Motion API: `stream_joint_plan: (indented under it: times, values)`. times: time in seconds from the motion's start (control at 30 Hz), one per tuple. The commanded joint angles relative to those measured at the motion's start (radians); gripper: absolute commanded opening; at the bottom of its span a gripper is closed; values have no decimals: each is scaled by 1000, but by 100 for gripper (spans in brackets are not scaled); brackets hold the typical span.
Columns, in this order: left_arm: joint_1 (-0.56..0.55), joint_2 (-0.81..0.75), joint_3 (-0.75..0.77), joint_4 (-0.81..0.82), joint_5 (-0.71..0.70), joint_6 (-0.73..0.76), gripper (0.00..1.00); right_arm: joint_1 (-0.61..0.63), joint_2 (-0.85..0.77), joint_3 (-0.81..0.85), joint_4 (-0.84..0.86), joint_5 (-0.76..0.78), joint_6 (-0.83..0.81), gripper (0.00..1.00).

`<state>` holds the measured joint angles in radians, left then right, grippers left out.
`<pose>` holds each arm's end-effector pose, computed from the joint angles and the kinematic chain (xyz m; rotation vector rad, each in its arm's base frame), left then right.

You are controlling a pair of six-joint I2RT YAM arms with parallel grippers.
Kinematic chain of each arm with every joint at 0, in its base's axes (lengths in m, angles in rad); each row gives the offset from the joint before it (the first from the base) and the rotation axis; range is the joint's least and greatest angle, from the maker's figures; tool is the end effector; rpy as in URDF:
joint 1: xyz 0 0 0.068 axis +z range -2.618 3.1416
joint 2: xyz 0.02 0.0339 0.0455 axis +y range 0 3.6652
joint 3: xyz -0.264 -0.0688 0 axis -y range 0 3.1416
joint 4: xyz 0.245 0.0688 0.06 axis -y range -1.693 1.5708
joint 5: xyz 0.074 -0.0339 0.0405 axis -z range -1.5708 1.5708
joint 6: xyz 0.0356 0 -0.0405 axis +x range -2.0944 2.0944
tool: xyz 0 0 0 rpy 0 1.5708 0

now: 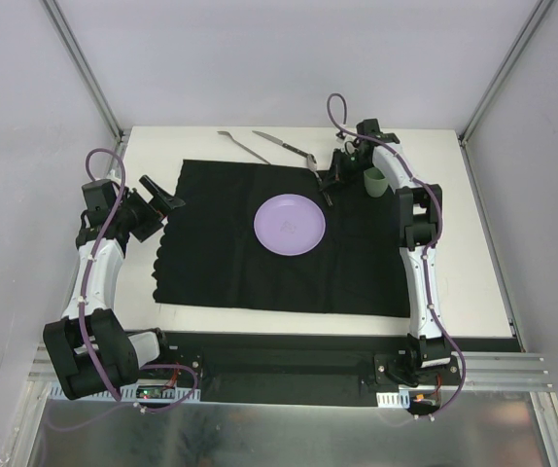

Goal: Set the dinner table for one person
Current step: Place the spoon on the napkin.

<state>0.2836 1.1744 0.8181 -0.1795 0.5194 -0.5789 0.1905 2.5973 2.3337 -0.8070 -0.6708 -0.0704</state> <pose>0.2534 0.0555 0.2742 -0.5854 2.0270 -0.7229 0.5328 0.1253 0.1549 -0.5543 2.4873 0.9221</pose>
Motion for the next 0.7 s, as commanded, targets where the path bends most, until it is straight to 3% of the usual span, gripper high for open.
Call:
stream_joint_plan:
  times: [0.0,0.27,0.67]
  values:
    - [11,-2,3,26,24,28,99,18,0,21,-52,-18,-43,1]
    - [11,4,4,28,30,28,99,36,-147,-128,57,125,-97,1]
    - [14,5,-2,35,34,24,99,122,-292,-215,138,401,-200,1]
